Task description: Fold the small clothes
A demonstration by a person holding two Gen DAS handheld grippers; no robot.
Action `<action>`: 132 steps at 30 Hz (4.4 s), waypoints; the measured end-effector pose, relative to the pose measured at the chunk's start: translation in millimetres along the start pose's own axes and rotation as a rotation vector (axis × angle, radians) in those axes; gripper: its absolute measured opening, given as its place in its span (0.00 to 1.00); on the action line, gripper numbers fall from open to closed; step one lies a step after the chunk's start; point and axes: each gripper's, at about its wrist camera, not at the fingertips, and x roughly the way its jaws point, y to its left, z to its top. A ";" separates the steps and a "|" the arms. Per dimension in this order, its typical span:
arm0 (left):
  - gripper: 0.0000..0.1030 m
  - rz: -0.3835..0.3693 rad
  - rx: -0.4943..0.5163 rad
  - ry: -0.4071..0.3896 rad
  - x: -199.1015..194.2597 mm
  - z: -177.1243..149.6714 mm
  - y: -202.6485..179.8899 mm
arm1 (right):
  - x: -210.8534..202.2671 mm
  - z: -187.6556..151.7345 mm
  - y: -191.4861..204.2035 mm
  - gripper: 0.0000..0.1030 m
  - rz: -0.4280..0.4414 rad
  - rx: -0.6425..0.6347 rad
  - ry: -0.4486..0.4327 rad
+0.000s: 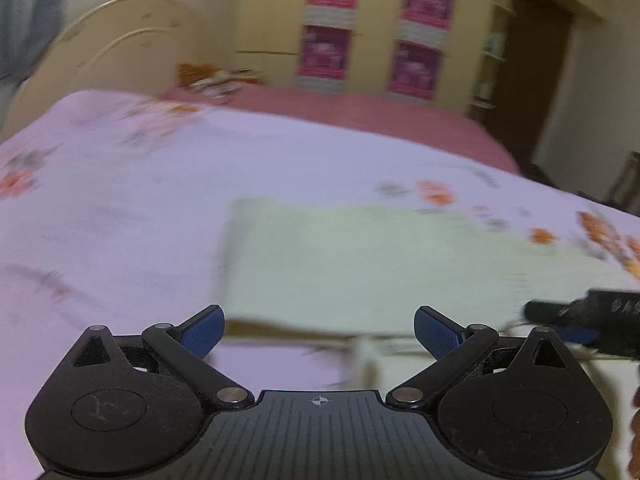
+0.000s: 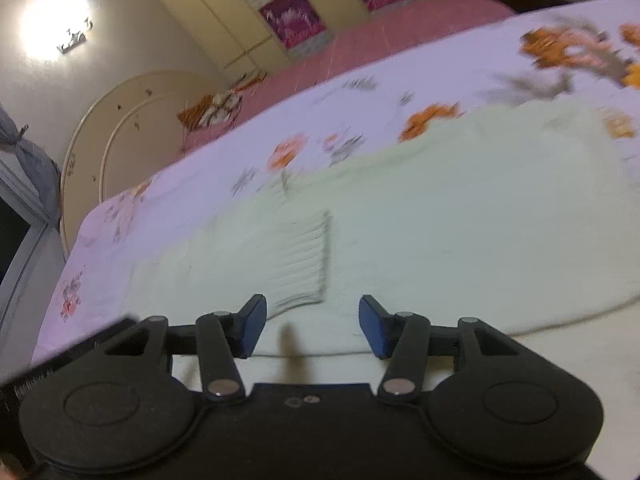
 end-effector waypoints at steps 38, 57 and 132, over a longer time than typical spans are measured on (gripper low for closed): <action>0.97 0.077 0.021 0.010 26.7 -16.2 -9.5 | -70.3 14.7 -91.4 0.17 -0.335 -0.063 -0.139; 0.97 -0.044 0.046 0.075 85.4 15.9 -67.5 | -54.6 41.2 -118.1 0.35 -0.061 0.201 -0.177; 0.97 -0.064 0.192 0.078 34.0 -5.8 -106.4 | -71.0 -20.8 -25.7 0.33 -0.336 -0.270 -0.107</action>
